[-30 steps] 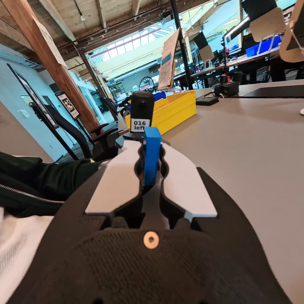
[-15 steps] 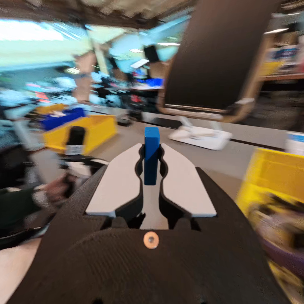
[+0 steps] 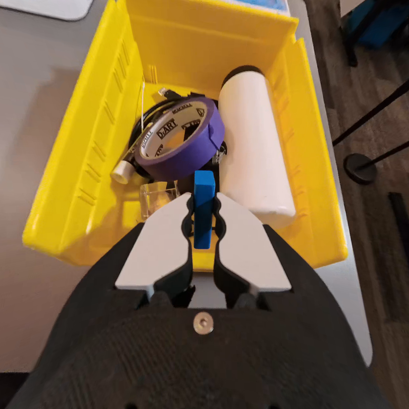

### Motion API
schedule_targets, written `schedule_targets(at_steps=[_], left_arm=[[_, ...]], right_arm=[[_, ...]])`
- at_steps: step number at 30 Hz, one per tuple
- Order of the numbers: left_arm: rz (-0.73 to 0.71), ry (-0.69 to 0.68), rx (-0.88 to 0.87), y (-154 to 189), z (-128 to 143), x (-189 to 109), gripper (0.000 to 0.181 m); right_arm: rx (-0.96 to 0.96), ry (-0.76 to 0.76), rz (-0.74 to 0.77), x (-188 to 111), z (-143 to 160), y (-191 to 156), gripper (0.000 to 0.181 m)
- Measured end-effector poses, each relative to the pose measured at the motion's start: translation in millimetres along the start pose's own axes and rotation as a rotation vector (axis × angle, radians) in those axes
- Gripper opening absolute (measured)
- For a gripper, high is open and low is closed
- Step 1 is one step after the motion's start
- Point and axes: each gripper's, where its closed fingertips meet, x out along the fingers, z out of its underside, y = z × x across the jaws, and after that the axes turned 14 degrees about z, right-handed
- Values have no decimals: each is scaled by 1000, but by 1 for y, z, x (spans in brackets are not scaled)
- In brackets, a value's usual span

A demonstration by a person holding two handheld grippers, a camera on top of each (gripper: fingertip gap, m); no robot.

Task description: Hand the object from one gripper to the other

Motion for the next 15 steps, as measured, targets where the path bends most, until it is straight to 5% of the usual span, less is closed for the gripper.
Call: schedule_targets(at_steps=[2,5,9,12,15], left_arm=[[-4,11,-4,0,-2,-3,51],[-12,29,-1,-1,-6,-7,50],[-38,18,4,-4,-5,-11,50],[-53,10,11,-7,-4,-11,49],[-65,1,11,-9,-3,-11,50]], right_arm=[[-36,-30,29,6,6,0,16],[-54,46,96,2,-9,5,47],[-43,434,77,-52,-74,-11,35],[-14,726,-137,-109,-113,-69,28],[30,761,-426,-134,-117,-149,30]])
